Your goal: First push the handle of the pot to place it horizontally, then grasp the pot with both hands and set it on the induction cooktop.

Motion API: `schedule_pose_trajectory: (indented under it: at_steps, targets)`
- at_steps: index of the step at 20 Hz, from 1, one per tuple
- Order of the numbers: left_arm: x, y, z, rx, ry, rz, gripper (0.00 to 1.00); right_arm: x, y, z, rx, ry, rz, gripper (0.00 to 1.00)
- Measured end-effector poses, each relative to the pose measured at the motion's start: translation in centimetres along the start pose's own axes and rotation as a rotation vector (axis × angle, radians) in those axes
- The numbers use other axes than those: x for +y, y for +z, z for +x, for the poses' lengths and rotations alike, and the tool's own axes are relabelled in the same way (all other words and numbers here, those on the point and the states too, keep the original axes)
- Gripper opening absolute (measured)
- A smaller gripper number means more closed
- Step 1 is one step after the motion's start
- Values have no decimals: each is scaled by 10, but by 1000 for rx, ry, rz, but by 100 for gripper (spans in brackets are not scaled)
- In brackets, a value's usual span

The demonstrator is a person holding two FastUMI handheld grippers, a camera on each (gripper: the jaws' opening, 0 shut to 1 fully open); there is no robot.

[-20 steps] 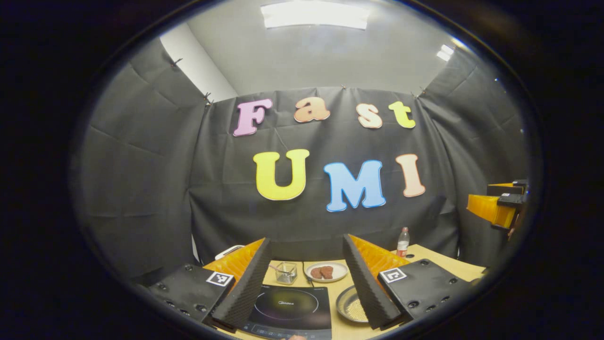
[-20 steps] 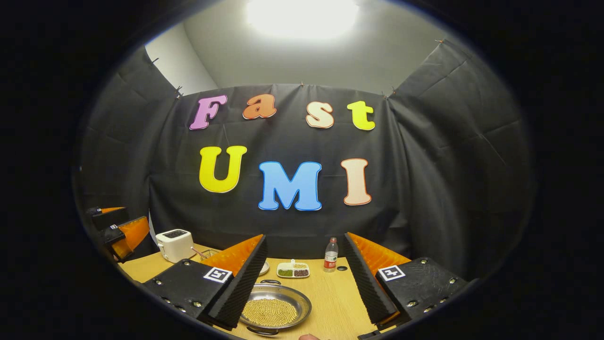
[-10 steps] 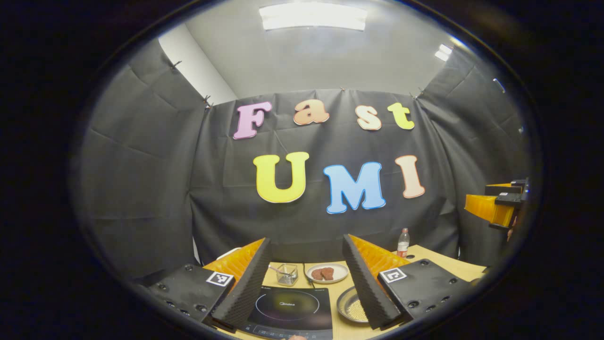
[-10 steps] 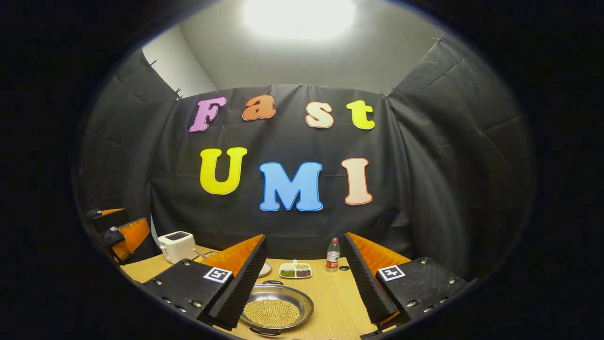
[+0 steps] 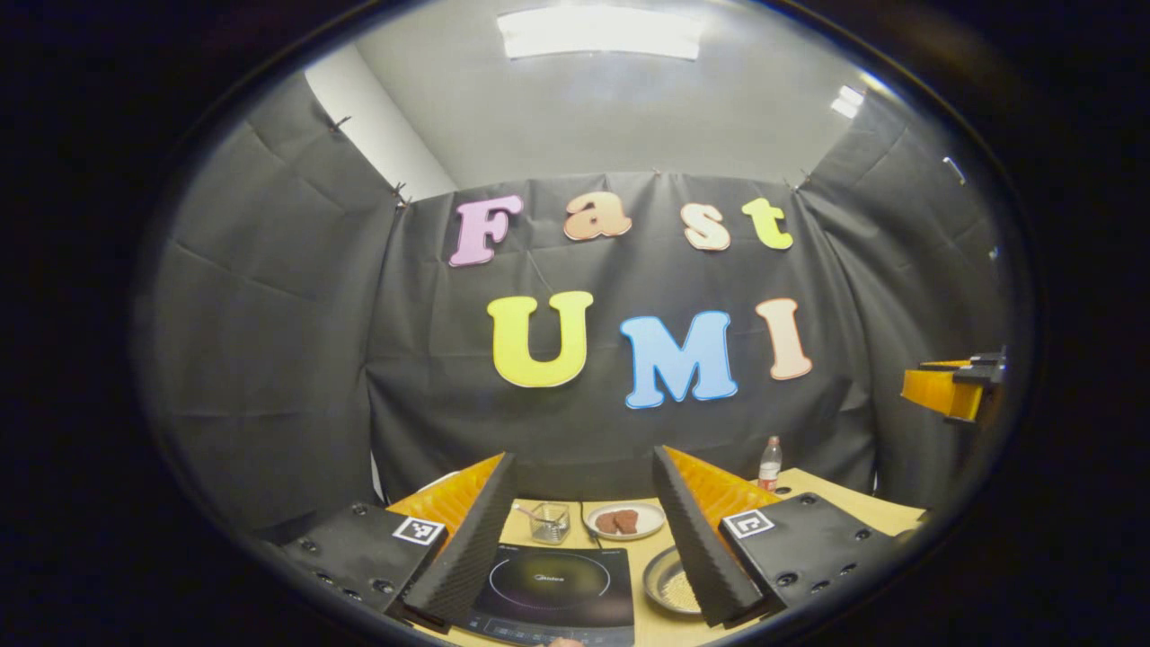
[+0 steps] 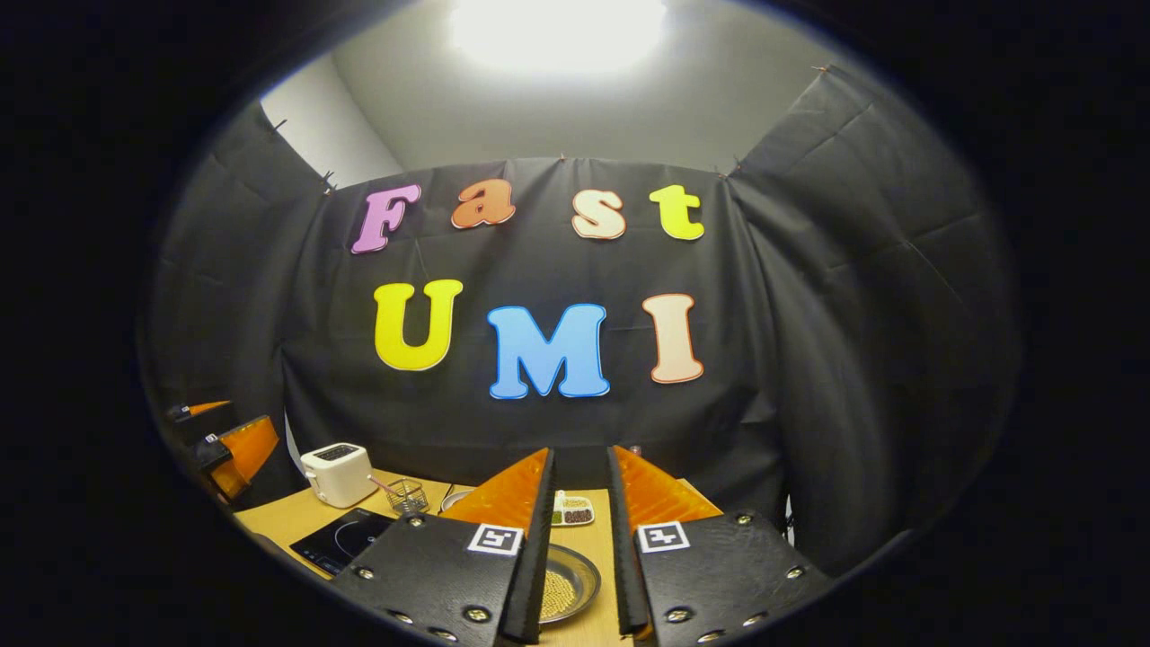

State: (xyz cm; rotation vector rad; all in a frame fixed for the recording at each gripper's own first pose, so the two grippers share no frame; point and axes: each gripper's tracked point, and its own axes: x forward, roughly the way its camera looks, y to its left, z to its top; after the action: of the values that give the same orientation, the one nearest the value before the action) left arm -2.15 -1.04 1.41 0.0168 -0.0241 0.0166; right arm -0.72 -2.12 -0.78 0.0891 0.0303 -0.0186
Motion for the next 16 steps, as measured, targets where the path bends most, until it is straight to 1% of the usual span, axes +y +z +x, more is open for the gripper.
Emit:
schedule_pose_trajectory:
  at_steps: [1,2,3,4,5,6,7,8,9,10,11,12,16]
  targets:
    - [0,1,0,0,1,-1,97,2,-1,1,0,11,5,32]
    - [0,1,-1,1,1,-2,100,-11,1,-2,1,-33,0,31]
    - [-1,1,-1,0,3,-1,100,-17,2,6,-2,-44,11,19]
    - [-1,1,0,-1,7,2,100,-10,-4,4,4,-21,22,7]
    - [0,1,0,-2,10,1,100,-6,-9,4,19,-8,24,8]
    - [-4,2,0,-1,9,0,97,-6,-13,4,29,6,17,8]
    - [-5,2,1,0,13,2,100,-5,-14,6,34,25,9,8]
    - [-5,1,2,2,18,2,97,0,-16,8,42,52,7,8]
    - [-9,3,3,1,20,-3,97,4,-19,9,50,77,11,8]
    - [-12,4,5,0,25,-9,100,6,-22,11,55,96,10,8]
    - [-14,5,7,0,31,-12,100,9,-24,13,62,121,6,8]
    - [-16,4,8,1,39,-12,97,12,-29,16,69,145,2,8]
    - [-22,-3,11,14,85,16,97,24,-49,24,110,256,-3,8]
